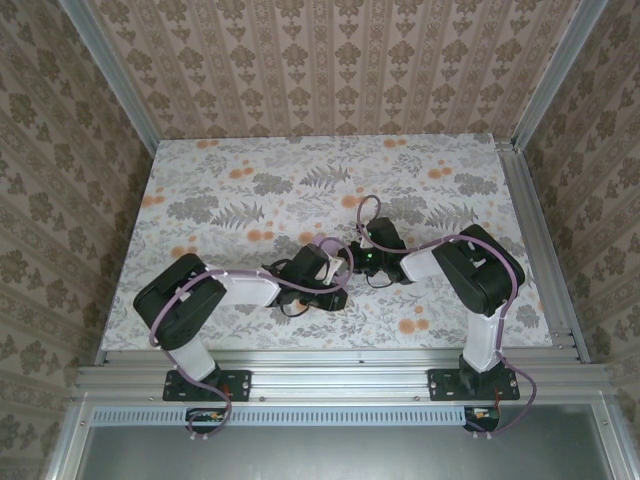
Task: Fold a paper plane with a square sheet of paper (pick it up from the middle)
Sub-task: Fold the wing for the fifth time at the center of the table.
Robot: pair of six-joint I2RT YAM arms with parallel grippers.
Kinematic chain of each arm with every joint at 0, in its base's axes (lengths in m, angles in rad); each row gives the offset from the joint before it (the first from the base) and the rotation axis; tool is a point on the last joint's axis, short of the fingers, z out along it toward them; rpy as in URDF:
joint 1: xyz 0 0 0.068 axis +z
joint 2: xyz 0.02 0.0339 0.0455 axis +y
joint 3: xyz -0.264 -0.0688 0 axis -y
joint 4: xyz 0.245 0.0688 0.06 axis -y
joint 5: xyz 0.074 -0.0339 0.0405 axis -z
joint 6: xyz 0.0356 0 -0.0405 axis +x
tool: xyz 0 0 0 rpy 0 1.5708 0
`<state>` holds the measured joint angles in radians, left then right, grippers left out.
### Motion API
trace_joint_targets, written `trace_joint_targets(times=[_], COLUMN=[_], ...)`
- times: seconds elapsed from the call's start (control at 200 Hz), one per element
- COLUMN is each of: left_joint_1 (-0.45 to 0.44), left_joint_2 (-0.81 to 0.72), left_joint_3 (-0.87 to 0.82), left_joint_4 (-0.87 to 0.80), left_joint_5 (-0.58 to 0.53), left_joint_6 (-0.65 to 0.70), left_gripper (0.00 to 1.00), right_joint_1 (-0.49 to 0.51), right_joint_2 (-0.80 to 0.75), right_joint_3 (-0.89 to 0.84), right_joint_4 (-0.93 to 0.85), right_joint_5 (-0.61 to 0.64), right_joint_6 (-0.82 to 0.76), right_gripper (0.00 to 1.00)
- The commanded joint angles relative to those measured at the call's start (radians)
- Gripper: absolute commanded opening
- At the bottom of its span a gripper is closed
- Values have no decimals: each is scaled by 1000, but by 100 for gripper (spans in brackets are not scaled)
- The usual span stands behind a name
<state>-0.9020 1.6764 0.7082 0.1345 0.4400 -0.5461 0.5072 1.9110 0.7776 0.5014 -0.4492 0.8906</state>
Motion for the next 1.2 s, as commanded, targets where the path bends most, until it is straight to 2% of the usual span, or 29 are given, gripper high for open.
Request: trace_joint_targets(times=[0.0, 0.24, 0.445, 0.62, 0.76, 0.93, 1.065, 1.195], left_joint_1=[-16, 91, 224, 291, 318, 320, 312, 310], left_joint_2=[-30, -112, -167, -150, -120, -64, -7, 29], left_joint_3=[14, 6, 21, 59, 81, 121, 160, 187], left_joint_4=[-85, -24, -58, -72, -62, -29, -3, 20], left_joint_5=[99, 120, 79, 61, 61, 79, 85, 82], left_joint_6=[14, -22, -5, 2, -1, -13, -24, -37], left_gripper=[13, 13, 19, 26, 34, 38, 40, 41], right_joint_1=[-49, -50, -50, -52, -69, -122, -162, -160], right_joint_2=[40, 2, -100, -191, -288, -380, -377, -314], right_joint_3=[-60, -67, -31, 12, 2, -51, -75, -49], right_joint_4=[-211, -183, -233, -298, -371, -460, -481, -468], right_joint_5=[176, 130, 99, 87, 93, 98, 81, 27], right_joint_6=[-33, -34, -62, -86, -124, -177, -185, -182], right_gripper=[1, 3, 13, 19, 25, 34, 37, 38])
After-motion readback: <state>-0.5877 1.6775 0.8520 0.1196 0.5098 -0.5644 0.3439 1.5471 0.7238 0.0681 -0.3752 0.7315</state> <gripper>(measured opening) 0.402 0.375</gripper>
